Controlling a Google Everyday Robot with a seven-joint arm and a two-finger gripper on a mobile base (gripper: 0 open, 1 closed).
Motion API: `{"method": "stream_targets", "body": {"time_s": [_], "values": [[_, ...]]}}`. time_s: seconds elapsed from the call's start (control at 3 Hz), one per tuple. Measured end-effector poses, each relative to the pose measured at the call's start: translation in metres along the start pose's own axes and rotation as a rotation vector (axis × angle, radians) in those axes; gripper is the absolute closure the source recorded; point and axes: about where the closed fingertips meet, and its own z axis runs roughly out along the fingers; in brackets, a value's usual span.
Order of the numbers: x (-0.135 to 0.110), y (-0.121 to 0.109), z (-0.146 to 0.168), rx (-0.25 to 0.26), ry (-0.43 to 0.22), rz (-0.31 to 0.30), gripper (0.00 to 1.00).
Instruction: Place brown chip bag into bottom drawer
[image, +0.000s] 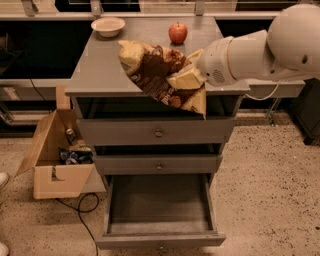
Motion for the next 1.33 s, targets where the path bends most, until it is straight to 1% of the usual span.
{"method": "stream_targets", "body": {"time_s": [0.33, 0.67, 1.0, 1.33], "values": [[0.05, 0.026, -0.017, -0.021, 0.054, 0.021, 1.0], [0.123, 0.055, -0.035, -0.025, 0.161, 0.099, 1.0], [0.197, 0.085, -0.031, -0.04, 0.3, 0.181, 1.0], [0.261, 0.114, -0.008, -0.068, 0.425, 0.244, 1.0]]}}
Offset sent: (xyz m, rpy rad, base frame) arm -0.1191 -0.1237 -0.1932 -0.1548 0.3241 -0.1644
